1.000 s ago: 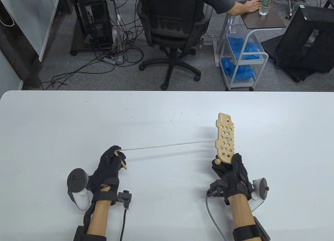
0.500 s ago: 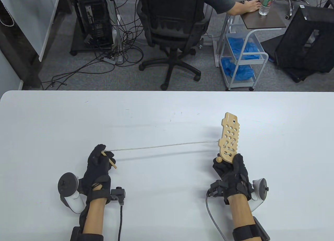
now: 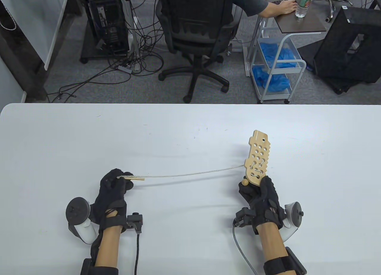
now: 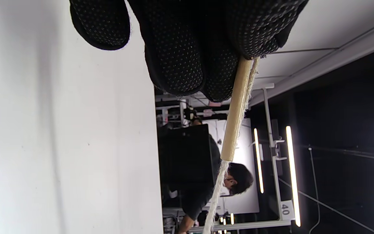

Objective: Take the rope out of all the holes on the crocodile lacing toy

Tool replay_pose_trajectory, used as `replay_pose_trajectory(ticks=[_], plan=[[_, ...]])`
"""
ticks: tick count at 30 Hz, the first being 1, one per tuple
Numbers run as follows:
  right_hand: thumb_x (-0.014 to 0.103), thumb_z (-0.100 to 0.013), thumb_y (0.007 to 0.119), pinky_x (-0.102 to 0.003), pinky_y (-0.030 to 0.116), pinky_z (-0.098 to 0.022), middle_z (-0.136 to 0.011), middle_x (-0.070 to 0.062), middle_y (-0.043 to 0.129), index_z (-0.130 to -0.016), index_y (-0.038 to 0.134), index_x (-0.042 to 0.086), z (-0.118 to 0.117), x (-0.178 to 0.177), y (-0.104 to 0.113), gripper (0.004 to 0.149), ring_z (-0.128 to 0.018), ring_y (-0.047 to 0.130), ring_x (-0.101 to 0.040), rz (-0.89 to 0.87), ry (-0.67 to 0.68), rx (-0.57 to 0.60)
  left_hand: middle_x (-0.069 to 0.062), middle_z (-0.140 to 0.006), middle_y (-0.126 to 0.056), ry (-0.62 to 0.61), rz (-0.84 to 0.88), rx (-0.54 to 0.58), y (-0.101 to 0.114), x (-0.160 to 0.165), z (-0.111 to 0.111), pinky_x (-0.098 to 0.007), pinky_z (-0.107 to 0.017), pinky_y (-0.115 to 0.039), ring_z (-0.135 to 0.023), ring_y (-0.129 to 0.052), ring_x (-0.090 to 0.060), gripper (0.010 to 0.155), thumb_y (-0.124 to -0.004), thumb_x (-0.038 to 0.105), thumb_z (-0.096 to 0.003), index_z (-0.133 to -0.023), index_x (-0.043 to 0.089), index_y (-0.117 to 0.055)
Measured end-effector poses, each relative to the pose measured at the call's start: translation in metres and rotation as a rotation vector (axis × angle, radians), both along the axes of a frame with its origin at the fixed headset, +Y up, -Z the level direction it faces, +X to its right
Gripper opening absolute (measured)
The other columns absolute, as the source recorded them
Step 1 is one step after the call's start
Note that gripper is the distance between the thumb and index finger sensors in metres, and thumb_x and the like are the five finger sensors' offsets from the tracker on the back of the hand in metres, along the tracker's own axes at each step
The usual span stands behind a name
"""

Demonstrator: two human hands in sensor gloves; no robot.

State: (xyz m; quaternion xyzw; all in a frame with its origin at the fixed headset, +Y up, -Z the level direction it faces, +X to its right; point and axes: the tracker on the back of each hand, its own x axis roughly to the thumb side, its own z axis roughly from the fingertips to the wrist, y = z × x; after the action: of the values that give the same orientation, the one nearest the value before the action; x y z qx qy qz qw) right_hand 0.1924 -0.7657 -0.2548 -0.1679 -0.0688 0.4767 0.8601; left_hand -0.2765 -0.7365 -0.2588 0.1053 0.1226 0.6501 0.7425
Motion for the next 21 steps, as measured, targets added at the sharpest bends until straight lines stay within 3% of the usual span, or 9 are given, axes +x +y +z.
replay_pose_trajectory(ticks=[10,21], plan=[[0.043,-0.051,0.066,-0.062,0.068,-0.055,-0.074,-0.016,0.087,-0.088,0.060,0.006,0.001,-0.011,0.003,0.053,-0.057,0.095,-0.035,0.019,0.040,0.040,0.007,-0.076,-0.101,-0.011,-0.078,-0.005,-0.001,0.013,-0.001,-0.055,-0.066,-0.073,-0.063,-0.098,-0.013,0.043,-0.082,0.040,-0.0482,-0.091,0.040,-0.079],[0.042,-0.050,0.067,-0.062,0.069,-0.053,-0.071,-0.017,0.090,-0.086,0.064,0.005,0.001,-0.025,0.005,0.052,-0.052,0.096,-0.035,0.089,0.100,0.068,0.005,-0.079,-0.101,-0.096,-0.172,0.006,-0.002,0.034,-0.004,-0.056,-0.066,-0.073,-0.067,-0.098,-0.015,0.041,-0.081,0.035,-0.0494,-0.091,0.038,-0.081]])
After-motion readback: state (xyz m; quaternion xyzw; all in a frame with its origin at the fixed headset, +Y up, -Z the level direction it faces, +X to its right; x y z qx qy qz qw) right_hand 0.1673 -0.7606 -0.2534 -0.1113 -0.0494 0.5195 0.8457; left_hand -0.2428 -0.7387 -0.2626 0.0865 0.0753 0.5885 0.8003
